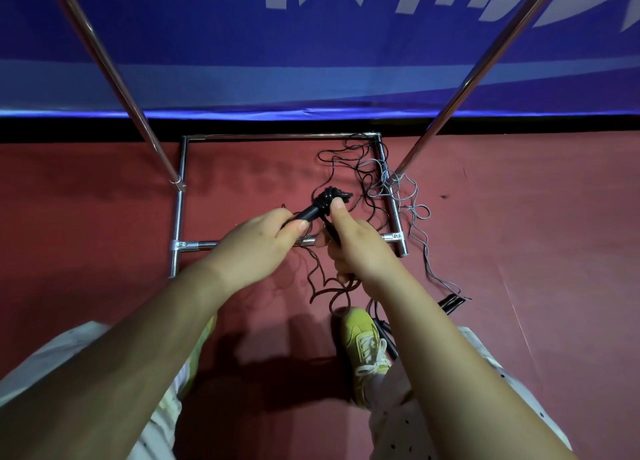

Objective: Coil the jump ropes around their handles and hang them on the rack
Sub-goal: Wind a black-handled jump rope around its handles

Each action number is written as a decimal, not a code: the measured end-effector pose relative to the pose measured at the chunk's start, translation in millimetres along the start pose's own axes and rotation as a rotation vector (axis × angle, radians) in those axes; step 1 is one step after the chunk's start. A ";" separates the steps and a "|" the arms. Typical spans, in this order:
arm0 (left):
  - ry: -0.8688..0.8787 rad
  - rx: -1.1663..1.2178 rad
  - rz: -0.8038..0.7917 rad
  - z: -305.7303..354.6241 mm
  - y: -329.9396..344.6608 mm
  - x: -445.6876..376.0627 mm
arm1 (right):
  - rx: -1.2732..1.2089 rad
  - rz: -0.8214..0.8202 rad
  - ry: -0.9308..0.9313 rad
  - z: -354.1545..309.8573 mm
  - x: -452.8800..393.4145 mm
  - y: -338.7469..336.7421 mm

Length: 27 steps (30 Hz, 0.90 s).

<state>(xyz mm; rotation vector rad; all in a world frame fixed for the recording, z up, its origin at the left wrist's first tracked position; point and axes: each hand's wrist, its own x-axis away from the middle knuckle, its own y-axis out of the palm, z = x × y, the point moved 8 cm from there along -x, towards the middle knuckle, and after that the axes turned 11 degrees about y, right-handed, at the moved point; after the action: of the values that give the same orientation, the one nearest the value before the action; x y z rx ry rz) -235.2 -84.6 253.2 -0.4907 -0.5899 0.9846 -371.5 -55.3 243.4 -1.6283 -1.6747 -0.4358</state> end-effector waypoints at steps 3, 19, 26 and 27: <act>0.062 -0.021 0.035 2.5 -3.0 -0.9 | -0.001 -0.014 0.012 -0.1 1.4 -0.7; -0.214 1.234 -0.540 24.0 38.4 27.6 | 0.142 0.111 -0.403 -29.4 16.7 -2.0; -0.178 0.836 -0.130 13.1 32.2 10.3 | 0.074 0.071 -0.196 -19.2 7.4 -2.2; -0.159 0.760 -0.104 11.4 29.5 8.5 | 0.088 0.082 -0.183 -17.3 5.5 -1.3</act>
<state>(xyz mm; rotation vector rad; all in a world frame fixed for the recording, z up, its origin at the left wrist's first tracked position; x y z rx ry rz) -257.4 -62.0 245.1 0.2919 -0.3366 1.0690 -367.6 -63.7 259.1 -1.7069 -1.7268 -0.1741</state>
